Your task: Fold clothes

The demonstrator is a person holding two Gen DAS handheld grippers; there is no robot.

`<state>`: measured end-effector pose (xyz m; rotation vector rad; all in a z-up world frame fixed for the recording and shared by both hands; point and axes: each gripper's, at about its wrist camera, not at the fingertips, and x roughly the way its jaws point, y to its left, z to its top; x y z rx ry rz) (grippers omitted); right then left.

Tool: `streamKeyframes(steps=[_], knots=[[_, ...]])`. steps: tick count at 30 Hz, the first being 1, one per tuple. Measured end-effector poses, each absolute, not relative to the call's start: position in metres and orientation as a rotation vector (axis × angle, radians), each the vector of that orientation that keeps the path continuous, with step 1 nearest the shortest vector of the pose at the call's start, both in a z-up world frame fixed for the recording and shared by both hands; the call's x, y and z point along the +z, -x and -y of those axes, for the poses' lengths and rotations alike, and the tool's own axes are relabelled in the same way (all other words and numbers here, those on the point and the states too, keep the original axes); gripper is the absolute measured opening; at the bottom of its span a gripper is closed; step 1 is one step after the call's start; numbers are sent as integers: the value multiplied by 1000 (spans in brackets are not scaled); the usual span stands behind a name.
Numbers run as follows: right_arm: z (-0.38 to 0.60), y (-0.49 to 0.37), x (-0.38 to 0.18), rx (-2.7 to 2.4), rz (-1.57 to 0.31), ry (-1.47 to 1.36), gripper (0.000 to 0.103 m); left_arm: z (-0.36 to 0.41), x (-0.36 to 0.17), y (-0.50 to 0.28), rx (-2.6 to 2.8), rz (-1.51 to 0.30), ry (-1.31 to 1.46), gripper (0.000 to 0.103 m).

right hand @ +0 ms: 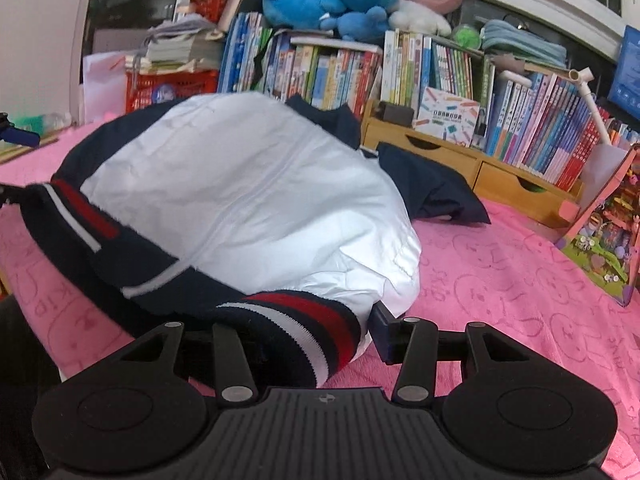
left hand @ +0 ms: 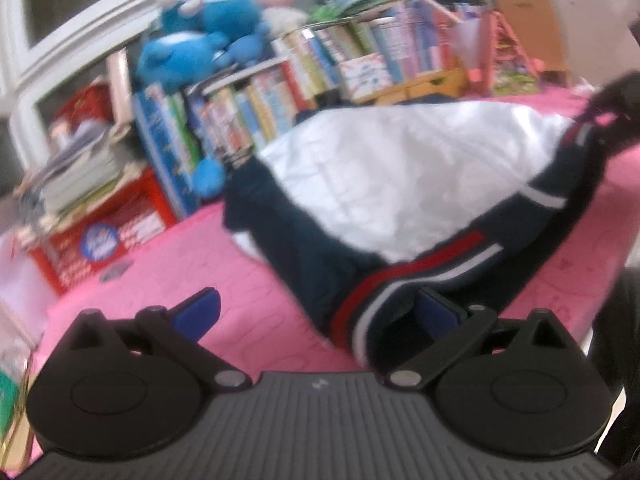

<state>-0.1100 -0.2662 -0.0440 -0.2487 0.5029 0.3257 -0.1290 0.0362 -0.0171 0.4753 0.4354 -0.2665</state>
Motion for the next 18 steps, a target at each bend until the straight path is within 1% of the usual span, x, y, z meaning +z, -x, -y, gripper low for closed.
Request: streamKeyframes(steps=[4,7,10,14,16,18], knots=[[263,110,-37,319,-469,214,43,-15,-28,117,-248,-398,-558,103],[262,112,-32,312,-451,211,41,-14,-27,100,-144,-350,-563,103],[262,115,-34,288,-454,255,41,-34,-11,87,13,-301,-452,103],[264,118,-47,272,-486,328,41,-80,18,85,106,-284,-232,103],[263,123,-51,290,-496,377,41,-92,22,91,115,-306,-222,103],[261,131,-51,295,-482,467,42,-96,15,101,81,-370,-232,103]])
